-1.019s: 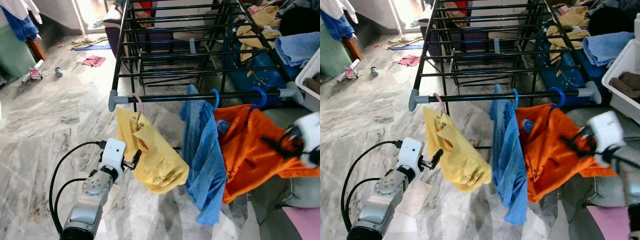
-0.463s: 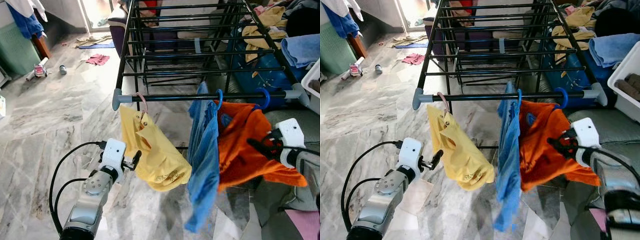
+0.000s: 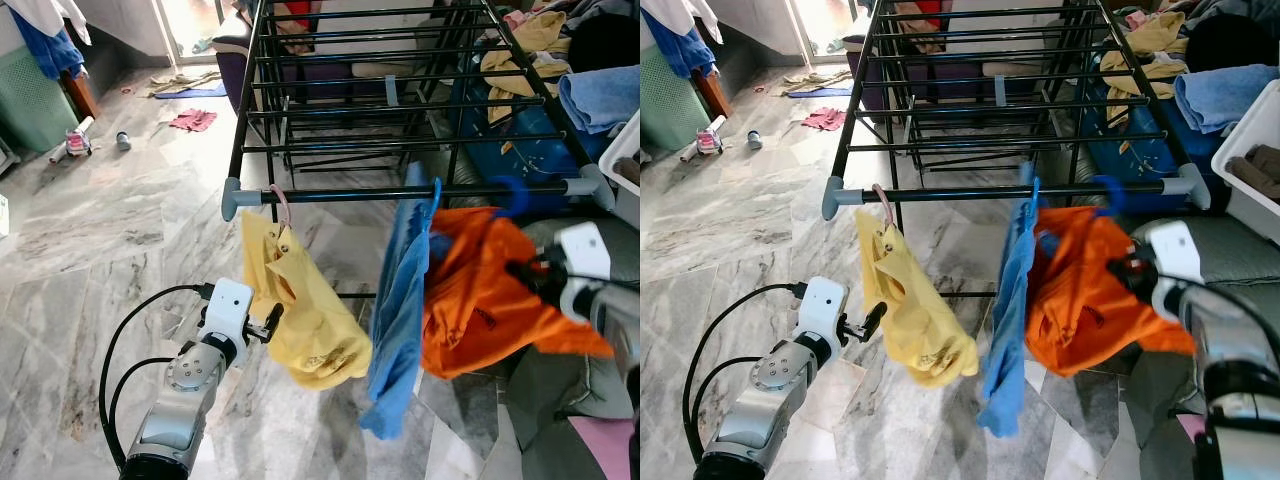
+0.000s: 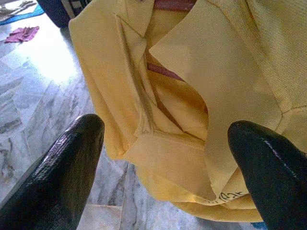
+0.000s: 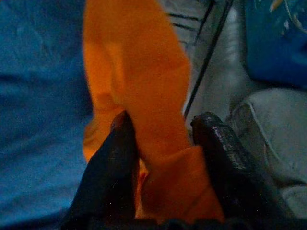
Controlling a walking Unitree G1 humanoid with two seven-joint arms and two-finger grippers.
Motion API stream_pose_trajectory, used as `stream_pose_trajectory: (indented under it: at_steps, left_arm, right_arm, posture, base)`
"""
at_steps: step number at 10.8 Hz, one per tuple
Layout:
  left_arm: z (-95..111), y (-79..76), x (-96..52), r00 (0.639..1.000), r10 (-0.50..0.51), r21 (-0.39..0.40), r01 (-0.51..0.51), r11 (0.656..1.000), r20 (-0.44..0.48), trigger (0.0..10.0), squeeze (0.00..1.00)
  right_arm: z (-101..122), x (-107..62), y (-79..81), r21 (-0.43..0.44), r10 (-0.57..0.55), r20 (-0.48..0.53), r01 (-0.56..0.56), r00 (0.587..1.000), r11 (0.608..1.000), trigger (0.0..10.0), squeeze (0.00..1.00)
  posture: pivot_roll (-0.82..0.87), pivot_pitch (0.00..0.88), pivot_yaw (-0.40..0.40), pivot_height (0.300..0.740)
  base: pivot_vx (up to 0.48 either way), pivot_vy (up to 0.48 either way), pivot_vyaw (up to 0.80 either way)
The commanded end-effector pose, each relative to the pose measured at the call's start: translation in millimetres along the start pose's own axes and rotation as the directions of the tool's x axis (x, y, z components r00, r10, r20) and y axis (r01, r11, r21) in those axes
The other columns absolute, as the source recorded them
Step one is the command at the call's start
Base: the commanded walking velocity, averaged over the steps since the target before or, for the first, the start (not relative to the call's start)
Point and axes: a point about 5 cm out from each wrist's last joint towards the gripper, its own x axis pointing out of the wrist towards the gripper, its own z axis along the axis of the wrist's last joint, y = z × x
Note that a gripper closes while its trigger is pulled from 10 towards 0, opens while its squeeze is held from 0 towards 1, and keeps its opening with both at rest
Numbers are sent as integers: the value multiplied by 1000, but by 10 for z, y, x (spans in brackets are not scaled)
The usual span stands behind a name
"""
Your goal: Hang hanger
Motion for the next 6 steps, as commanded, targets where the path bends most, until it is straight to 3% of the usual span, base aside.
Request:
stream_pose_trajectory:
  at_steps: [1,3,6]
  left_arm:
    - [-25,7,-15,1000,-10,7,11,1000,-17,10000,0]
    - [-26,5,-15,1000,-14,5,14,1000,-20,10000,0]
    - [-28,2,-13,999,-20,6,20,1000,-25,10000,0]
  right_arm:
    - [110,-12,-49,-25,11,28,-10,1000,1000,0,0]
    - [155,-29,-86,-37,27,29,-26,999,999,0,0]
    - [49,-21,33,-44,143,-9,-143,990,989,0,0]
  posture:
    - [-55,74,47,740]
    - [-55,74,47,740]
    - [-55,75,47,740]
  base:
    - [0,0,0]
    - [0,0,0]
    - [0,0,0]
